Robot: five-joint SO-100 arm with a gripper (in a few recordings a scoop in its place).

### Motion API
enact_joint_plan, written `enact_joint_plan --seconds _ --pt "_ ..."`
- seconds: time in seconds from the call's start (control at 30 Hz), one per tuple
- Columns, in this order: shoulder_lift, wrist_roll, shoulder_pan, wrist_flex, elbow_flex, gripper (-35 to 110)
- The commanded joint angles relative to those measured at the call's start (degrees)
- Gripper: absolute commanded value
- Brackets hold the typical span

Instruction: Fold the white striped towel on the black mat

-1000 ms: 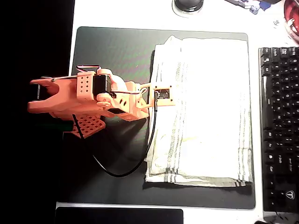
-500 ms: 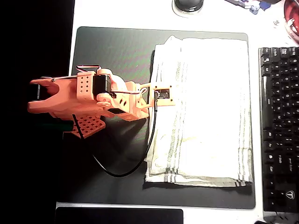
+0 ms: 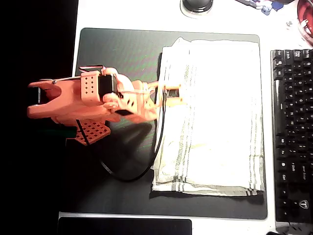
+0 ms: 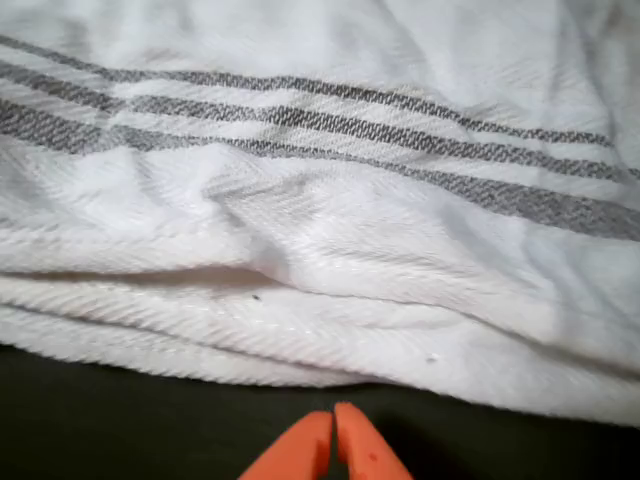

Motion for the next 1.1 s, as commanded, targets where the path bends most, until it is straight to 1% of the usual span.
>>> enact_joint_plan --seconds 0.0,0.37,0.43,0.53,0.67,0.8,1.07 --pt "-3.6 0.5 -3.2 1.2 -6.3 0" --pt "-29.8 13.1 -17.3 8.8 -35.6 0" --pt "-33.6 14.0 -19.0 9.6 -39.6 1" --pt "-38.1 14.6 -20.6 8.9 -43.6 1" --pt "-45.8 16.0 -22.4 5.2 -49.2 0" --pt "-56.8 18.9 -24.8 2.9 -57.9 0" --pt "-80.5 25.4 -27.6 2.3 -77.2 0"
